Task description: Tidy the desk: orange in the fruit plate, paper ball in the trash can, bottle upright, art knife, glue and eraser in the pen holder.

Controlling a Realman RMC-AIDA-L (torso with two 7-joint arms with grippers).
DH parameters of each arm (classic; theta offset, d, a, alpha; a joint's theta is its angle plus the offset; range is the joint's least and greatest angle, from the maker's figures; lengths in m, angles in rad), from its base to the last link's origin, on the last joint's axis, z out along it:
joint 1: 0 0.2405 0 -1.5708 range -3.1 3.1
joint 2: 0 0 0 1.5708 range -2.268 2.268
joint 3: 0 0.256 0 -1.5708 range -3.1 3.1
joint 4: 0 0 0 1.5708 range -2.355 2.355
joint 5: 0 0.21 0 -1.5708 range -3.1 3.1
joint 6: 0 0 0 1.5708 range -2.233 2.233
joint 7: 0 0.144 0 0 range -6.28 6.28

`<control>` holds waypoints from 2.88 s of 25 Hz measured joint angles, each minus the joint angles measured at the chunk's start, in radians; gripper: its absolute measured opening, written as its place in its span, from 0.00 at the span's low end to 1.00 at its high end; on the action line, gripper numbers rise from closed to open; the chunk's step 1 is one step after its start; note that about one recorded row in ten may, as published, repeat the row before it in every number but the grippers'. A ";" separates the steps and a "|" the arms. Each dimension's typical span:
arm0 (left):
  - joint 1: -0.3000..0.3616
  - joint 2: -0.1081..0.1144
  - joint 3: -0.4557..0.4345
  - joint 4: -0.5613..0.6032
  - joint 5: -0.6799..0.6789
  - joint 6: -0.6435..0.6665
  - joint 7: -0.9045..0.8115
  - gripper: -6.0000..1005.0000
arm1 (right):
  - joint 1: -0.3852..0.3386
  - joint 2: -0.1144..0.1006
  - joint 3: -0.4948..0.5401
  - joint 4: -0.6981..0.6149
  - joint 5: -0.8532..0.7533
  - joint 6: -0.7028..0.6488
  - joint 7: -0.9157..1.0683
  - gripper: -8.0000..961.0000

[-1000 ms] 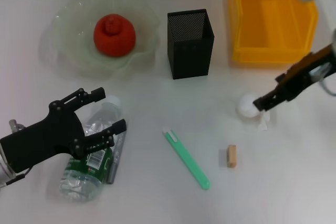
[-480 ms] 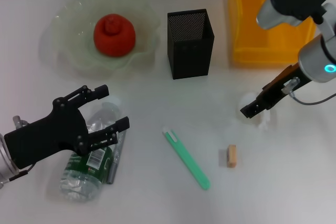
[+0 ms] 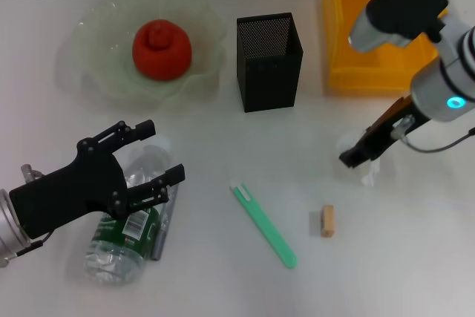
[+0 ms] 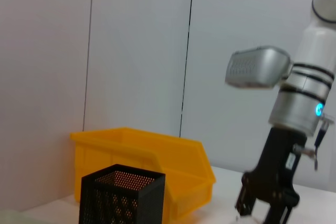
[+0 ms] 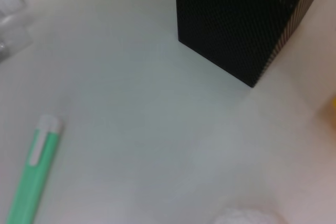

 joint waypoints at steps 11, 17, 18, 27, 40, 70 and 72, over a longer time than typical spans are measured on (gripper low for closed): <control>-0.001 0.000 0.001 0.007 -0.004 0.021 0.000 0.84 | 0.003 -0.018 0.375 -0.360 -0.035 -0.023 -0.055 0.58; -0.002 0.000 -0.001 0.008 -0.005 0.025 0.001 0.84 | 0.026 -0.012 0.428 -0.120 -0.004 0.307 -0.240 0.59; -0.005 0.000 -0.003 0.008 -0.006 0.025 0.001 0.84 | 0.036 -0.010 0.427 -0.060 -0.004 0.363 -0.261 0.59; -0.023 0.000 -0.009 0.008 -0.010 0.032 -0.005 0.84 | 0.070 -0.006 0.425 0.131 0.032 0.538 -0.294 0.71; 0.073 -0.007 0.006 0.333 -0.037 0.085 -0.248 0.84 | -0.378 0.001 0.328 -0.225 0.801 0.242 -0.655 0.86; 0.090 -0.006 0.638 1.042 1.009 -0.549 -1.905 0.82 | -0.595 0.003 0.210 0.116 1.030 0.135 -1.169 0.86; 0.079 -0.007 0.639 1.024 1.014 -0.551 -1.905 0.82 | -0.594 0.003 0.209 0.117 1.031 0.135 -1.169 0.86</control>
